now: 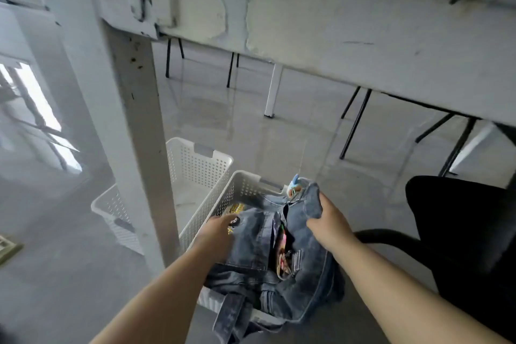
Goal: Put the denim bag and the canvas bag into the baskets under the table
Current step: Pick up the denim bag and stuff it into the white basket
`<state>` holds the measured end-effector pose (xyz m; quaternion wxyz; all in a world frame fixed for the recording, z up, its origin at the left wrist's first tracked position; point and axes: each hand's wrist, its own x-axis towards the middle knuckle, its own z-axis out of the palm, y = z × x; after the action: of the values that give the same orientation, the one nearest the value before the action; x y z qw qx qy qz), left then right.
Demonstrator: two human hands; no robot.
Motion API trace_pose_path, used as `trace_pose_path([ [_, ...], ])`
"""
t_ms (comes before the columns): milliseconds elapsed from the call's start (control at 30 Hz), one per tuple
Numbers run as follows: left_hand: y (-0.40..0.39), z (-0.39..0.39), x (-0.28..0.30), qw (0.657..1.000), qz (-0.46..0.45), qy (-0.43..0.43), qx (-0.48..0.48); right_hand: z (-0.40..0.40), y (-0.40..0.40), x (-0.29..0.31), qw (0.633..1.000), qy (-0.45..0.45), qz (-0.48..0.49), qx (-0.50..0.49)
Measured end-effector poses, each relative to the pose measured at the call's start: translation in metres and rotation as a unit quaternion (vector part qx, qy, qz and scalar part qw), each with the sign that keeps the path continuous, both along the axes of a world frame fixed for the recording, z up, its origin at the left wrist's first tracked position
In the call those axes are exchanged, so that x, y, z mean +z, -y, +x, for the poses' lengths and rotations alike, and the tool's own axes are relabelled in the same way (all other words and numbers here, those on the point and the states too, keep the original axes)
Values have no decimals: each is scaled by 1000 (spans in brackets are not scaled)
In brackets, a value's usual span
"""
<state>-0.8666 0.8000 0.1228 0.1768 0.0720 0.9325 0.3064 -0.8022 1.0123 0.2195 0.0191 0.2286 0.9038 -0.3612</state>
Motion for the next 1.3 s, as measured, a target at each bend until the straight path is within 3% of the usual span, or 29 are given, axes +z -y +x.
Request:
trace_pose_path([
  [167,19,48,-31,952,-212,88,-203,18,-2,-35,997,59,28,-36],
  [333,28,74,-26,953,-210,14,-220,18,0,-36,987,139,49,-69],
  [400,28,82,-25,951,-215,17,-221,11,10,-27,989,93,-15,-111],
  [467,23,88,-20,964,-179,5,-197,-5,21,-12,975,-20,-129,-181],
  [533,11,91,-11,986,-77,-45,-143,-17,41,9,950,-99,-226,-190],
  [633,-14,91,6,989,127,-80,7,-20,72,27,888,-91,-446,-64],
  [667,-21,88,12,974,198,-58,90,-17,76,29,883,-58,-465,-1],
  [733,-28,78,16,917,312,6,247,-12,72,17,923,-19,-380,58],
  [767,-27,73,16,892,338,24,299,-7,64,8,954,-18,-294,58],
  [800,-23,67,14,888,326,27,324,-2,54,-4,977,-13,-207,50],
  [867,-12,61,7,895,286,25,342,16,34,-30,993,58,-91,52],
  [967,-4,60,-1,889,280,38,361,46,17,-75,975,197,-6,105],
  [1067,-7,63,-7,883,284,49,369,66,21,-103,984,163,22,74],
  [1167,-14,65,-10,886,317,87,327,79,25,-118,992,115,-43,18],
  [1233,-16,62,-13,916,267,93,285,87,25,-123,989,141,-39,20],
  [1300,-16,59,-14,934,221,72,270,89,26,-116,976,209,46,49],
])
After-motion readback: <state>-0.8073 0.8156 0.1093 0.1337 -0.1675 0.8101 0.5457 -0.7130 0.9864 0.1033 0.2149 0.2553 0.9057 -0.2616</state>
